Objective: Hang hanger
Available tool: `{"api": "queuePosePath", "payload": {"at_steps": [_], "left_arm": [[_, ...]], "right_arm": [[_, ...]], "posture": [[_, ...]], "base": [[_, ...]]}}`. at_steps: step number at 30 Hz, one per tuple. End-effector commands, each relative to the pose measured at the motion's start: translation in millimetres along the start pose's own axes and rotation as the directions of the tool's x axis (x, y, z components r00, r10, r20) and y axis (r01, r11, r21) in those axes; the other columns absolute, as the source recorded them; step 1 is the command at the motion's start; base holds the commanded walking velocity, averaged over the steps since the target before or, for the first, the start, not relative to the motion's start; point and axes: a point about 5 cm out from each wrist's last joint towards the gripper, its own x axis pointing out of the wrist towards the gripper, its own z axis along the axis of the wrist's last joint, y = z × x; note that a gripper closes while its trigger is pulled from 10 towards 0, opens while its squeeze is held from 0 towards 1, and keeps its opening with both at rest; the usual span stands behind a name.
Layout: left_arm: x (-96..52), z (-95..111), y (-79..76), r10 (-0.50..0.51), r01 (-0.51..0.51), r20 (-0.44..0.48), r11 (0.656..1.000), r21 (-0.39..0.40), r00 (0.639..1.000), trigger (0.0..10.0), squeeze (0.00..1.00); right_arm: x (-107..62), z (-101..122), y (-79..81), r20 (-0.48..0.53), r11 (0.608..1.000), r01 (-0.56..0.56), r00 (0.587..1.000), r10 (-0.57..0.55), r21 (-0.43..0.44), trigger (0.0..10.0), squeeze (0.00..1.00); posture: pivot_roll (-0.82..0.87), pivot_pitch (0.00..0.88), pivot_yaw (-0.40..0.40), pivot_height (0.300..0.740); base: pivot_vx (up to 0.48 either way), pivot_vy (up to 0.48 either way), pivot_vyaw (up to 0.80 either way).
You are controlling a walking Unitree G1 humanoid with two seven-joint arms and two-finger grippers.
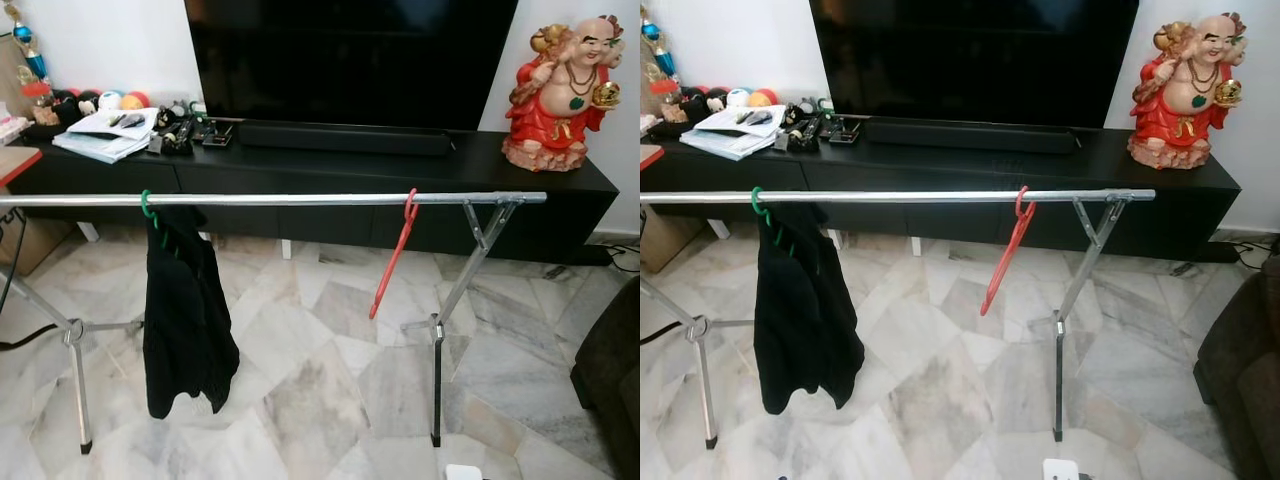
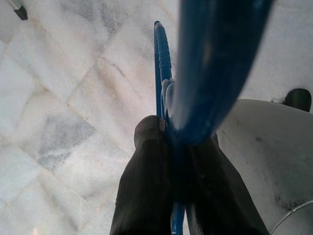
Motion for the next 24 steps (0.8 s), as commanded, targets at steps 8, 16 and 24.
{"api": "queuePosePath", "payload": {"at_steps": [8, 16, 24], "left_arm": [[-1.3, -9.3, -2.5, -0.019, 0.019, -0.04, 1.0, 0.0, 0.999, 10.0, 0.0], [-1.4, -9.4, -2.7, -0.022, 0.022, -0.04, 1.0, 0.002, 0.999, 10.0, 0.0], [-1.5, -9.8, -2.6, -0.022, 0.022, -0.04, 1.0, 0.007, 0.999, 10.0, 0.0]], "right_arm": [[0.4, 0.5, -1.1, -0.011, 1.0, 0.011, 1.0, -0.011, 0.023, 10.0, 0.0], [0.4, 0.5, -1.0, -0.011, 1.0, 0.01, 1.0, -0.01, 0.015, 10.0, 0.0], [0.4, 0.7, 0.0, -0.006, 1.0, 0.004, 1.0, -0.004, 0.01, 10.0, 0.0]], "posture": [[0.03, 0.065, -0.008, 0.74], [0.03, 0.064, -0.009, 0.74], [0.03, 0.055, -0.005, 0.74]], "base": [[0.354, 0.0, -0.25], [0.364, 0.0, -0.54], [0.365, 0.0, 0.0]]}}
